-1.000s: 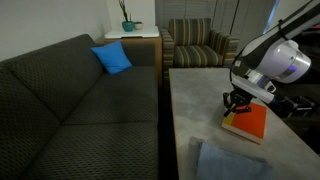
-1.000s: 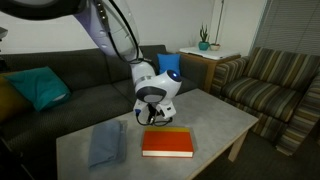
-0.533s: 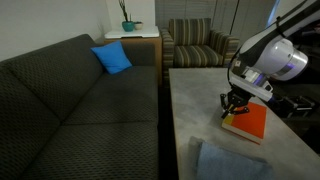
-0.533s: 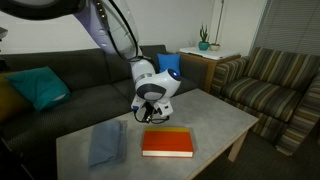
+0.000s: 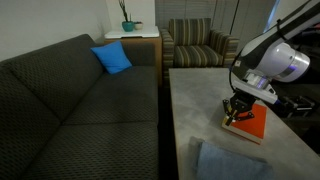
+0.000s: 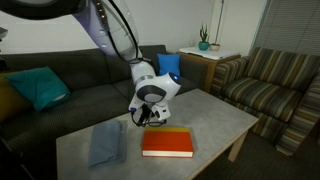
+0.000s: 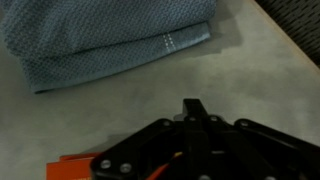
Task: Move the book backward slightly
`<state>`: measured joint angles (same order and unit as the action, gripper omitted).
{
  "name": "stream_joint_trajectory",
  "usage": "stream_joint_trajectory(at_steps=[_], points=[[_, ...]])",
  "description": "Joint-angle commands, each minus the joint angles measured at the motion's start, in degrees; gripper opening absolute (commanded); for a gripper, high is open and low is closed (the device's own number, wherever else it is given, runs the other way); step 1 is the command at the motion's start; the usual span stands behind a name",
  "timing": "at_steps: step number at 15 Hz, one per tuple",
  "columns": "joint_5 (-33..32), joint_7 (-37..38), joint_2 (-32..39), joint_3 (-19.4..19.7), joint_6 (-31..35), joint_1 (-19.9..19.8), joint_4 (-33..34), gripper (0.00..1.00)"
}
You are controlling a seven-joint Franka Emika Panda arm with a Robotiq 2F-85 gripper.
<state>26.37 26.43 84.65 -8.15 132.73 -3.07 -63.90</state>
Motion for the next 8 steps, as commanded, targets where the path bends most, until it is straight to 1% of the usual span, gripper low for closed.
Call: stream_joint_trajectory(at_steps=[1,4,8], points=[[-1.6,3.4,0.0,4.1,-2.6,1.3,-0.9,0.0],[-1.8,5.6,0.1,6.5,-2.1,1.1,-2.7,0.0],[-1.7,7.2,0.2,7.9,-1.5,0.3,-5.2,0.0]])
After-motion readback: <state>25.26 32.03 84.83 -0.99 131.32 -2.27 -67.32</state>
